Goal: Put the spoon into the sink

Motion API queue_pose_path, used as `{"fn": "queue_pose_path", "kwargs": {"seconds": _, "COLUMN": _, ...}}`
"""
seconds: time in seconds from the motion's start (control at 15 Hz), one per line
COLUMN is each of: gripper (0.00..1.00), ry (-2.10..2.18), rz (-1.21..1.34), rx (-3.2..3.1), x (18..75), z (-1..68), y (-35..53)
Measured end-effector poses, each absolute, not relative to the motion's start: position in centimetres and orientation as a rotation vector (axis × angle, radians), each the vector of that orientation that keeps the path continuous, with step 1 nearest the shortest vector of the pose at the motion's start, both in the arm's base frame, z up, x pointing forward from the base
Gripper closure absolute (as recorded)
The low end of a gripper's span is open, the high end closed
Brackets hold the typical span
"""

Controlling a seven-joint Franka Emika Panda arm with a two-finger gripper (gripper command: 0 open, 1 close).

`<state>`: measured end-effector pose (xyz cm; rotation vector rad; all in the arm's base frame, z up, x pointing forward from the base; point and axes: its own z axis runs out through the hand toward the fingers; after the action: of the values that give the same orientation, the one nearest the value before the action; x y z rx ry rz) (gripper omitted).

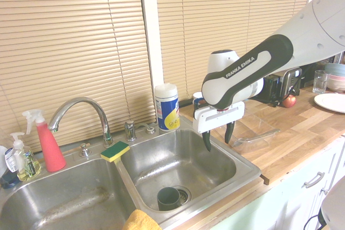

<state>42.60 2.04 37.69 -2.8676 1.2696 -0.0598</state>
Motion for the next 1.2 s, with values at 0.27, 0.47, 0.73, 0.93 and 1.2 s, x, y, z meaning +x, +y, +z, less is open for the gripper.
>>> {"fn": "queue_pose_path", "kwargs": {"seconds": 0.27, "gripper": 0.00, "ry": 1.257, "rz": -0.098, "rx": -2.856, "x": 42.9, "z": 37.9, "y": 2.0}}
{"fn": "queue_pose_path", "kwargs": {"seconds": 0.47, "gripper": 0.00, "ry": 1.263, "rz": -0.167, "rx": -2.833, "x": 43.2, "z": 38.6, "y": 1.4}}
{"fn": "queue_pose_path", "kwargs": {"seconds": 0.73, "gripper": 0.00, "ry": 1.262, "rz": -0.268, "rx": -2.797, "x": 42.7, "z": 41.9, "y": -1.0}}
{"fn": "queue_pose_path", "kwargs": {"seconds": 0.93, "gripper": 0.00, "ry": 1.265, "rz": -0.285, "rx": -2.781, "x": 41.1, "z": 44.5, "y": -5.0}}
{"fn": "queue_pose_path", "kwargs": {"seconds": 1.2, "gripper": 0.00, "ry": 1.254, "rz": -0.199, "rx": -2.800, "x": 39.3, "z": 44.9, "y": -9.4}}
